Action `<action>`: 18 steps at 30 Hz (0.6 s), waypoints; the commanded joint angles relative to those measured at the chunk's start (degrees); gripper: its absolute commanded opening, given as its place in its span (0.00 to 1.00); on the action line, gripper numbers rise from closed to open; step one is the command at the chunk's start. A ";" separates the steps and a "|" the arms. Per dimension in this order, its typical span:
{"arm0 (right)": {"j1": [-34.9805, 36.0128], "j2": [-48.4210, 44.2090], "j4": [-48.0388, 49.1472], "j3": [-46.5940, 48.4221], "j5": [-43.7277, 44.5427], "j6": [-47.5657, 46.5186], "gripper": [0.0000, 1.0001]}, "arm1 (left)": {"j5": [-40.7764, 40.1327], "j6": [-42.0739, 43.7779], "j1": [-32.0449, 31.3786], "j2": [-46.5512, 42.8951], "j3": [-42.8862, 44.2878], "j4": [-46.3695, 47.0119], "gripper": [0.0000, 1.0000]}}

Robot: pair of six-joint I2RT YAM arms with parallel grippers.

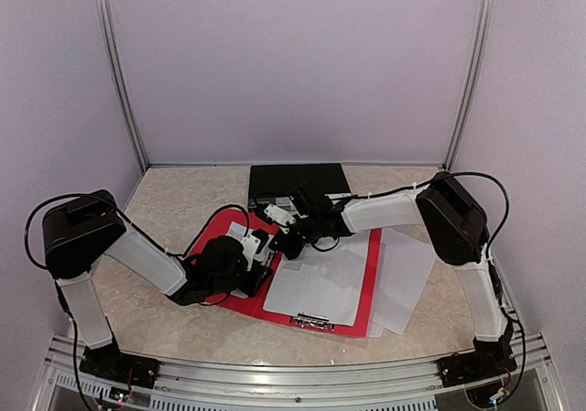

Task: Put the files into the folder
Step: Clamp the file and folder with some files.

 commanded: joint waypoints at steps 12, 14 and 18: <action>-0.62 0.10 -16.73 -2.28 1.80 -0.75 0.00 | 5.56 -0.44 0.00 0.09 -1.89 -3.84 0.32; -0.45 -0.44 -16.59 -2.27 1.44 -0.89 0.00 | 5.63 -0.33 0.00 0.22 -1.89 -3.90 0.32; -0.28 -1.02 -16.46 -2.03 1.16 -1.28 0.00 | 5.59 -0.34 0.00 0.58 -1.74 -3.93 0.32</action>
